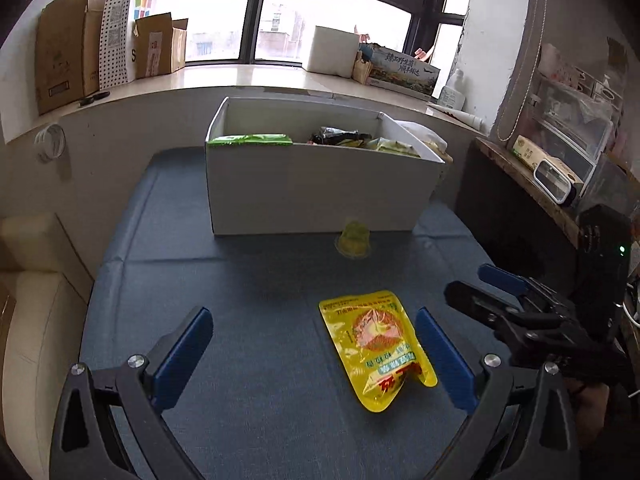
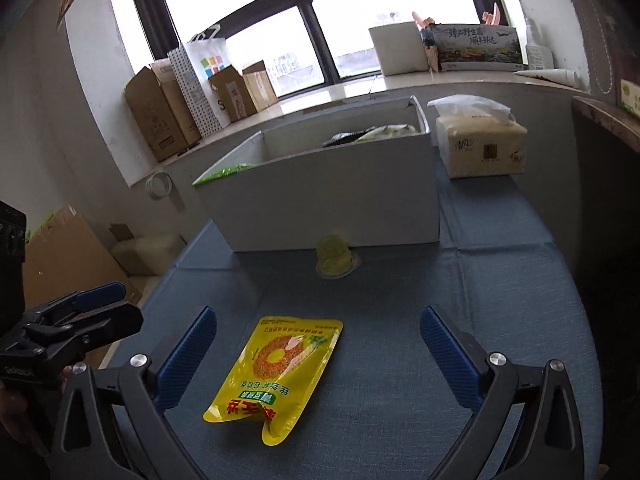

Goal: Organize snacks
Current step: 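Grasp the small clear jelly cup with the right tool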

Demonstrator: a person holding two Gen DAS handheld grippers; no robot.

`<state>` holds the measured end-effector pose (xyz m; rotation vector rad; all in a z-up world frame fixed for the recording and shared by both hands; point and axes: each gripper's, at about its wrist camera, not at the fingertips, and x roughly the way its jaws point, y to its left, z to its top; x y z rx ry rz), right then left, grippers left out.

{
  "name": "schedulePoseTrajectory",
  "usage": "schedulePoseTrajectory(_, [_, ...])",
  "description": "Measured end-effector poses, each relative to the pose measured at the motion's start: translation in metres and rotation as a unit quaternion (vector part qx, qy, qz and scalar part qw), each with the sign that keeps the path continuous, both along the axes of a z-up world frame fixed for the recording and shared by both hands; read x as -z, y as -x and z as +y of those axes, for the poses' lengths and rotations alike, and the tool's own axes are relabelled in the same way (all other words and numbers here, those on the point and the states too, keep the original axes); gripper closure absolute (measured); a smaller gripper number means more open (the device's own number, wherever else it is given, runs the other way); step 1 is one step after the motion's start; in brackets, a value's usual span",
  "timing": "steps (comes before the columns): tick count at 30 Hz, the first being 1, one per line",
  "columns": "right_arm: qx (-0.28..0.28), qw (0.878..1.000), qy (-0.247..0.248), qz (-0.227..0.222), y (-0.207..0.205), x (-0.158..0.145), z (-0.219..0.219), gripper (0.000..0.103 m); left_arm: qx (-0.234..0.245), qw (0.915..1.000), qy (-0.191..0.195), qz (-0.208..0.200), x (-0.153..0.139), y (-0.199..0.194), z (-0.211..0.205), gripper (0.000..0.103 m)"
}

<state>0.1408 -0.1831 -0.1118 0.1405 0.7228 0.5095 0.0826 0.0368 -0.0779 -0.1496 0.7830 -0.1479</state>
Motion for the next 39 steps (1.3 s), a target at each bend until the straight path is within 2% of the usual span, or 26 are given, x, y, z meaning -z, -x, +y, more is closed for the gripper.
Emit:
schedulePoseTrajectory(7, [-0.015, 0.997, 0.078, 0.007, -0.053, 0.019, 0.045, 0.0, -0.012, 0.9999, 0.01, 0.005, 0.007, 0.005, 0.011, 0.0])
schedulePoseTrajectory(12, [-0.011, 0.995, 0.098, 0.026, -0.095, 0.031, 0.065, 0.0, -0.008, 0.9999, 0.003, 0.01, 0.01, 0.004, 0.007, 0.0])
schedulePoseTrajectory(13, [-0.012, 0.995, 0.098, 0.033, -0.102, 0.034, 0.068, 0.003, -0.008, 0.9999, -0.001, 0.01, 0.011, 0.004, 0.006, 0.0])
schedulePoseTrajectory(14, [-0.013, 0.994, 0.099, 0.039, -0.108, 0.037, 0.069, 0.007, -0.006, 0.9999, -0.002, 0.01, 0.012, 0.004, 0.005, 0.0])
schedulePoseTrajectory(16, [-0.01, 0.993, 0.11, 0.051, -0.118, 0.042, 0.072, 0.033, -0.006, 0.9999, -0.002, 0.014, 0.014, 0.002, 0.002, 0.0])
schedulePoseTrajectory(17, [-0.007, 0.991, 0.119, 0.053, -0.12, 0.045, 0.073, 0.043, -0.004, 0.9999, -0.002, 0.013, 0.015, 0.002, 0.001, 0.0])
schedulePoseTrajectory(18, [-0.007, 0.99, 0.127, 0.056, -0.122, 0.047, 0.074, 0.065, -0.002, 0.9999, -0.003, 0.014, 0.016, 0.001, -0.001, 0.0])
schedulePoseTrajectory(23, [-0.025, 0.993, 0.102, 0.06, -0.118, 0.047, 0.066, 0.065, 0.006, 0.9997, 0.001, 0.025, 0.023, -0.001, -0.006, 0.0])
schedulePoseTrajectory(27, [-0.028, 0.994, 0.1, 0.046, -0.101, 0.038, 0.053, 0.066, 0.018, 0.9993, -0.003, 0.034, 0.027, -0.003, -0.017, 0.0])
schedulePoseTrajectory(31, [-0.019, 0.996, 0.079, 0.034, -0.073, 0.021, 0.028, 0.065, 0.033, 0.9986, -0.005, 0.041, 0.031, -0.005, -0.035, 0.0])
schedulePoseTrajectory(35, [-0.001, 0.998, 0.066, 0.003, -0.035, 0.003, -0.003, 0.065, 0.048, 0.9972, -0.021, 0.054, 0.04, -0.014, -0.064, 0.0])
schedulePoseTrajectory(39, [0.021, 0.998, 0.055, -0.016, -0.005, -0.01, -0.026, 0.065, 0.058, 0.9946, -0.011, 0.086, 0.058, -0.031, -0.085, 0.0])
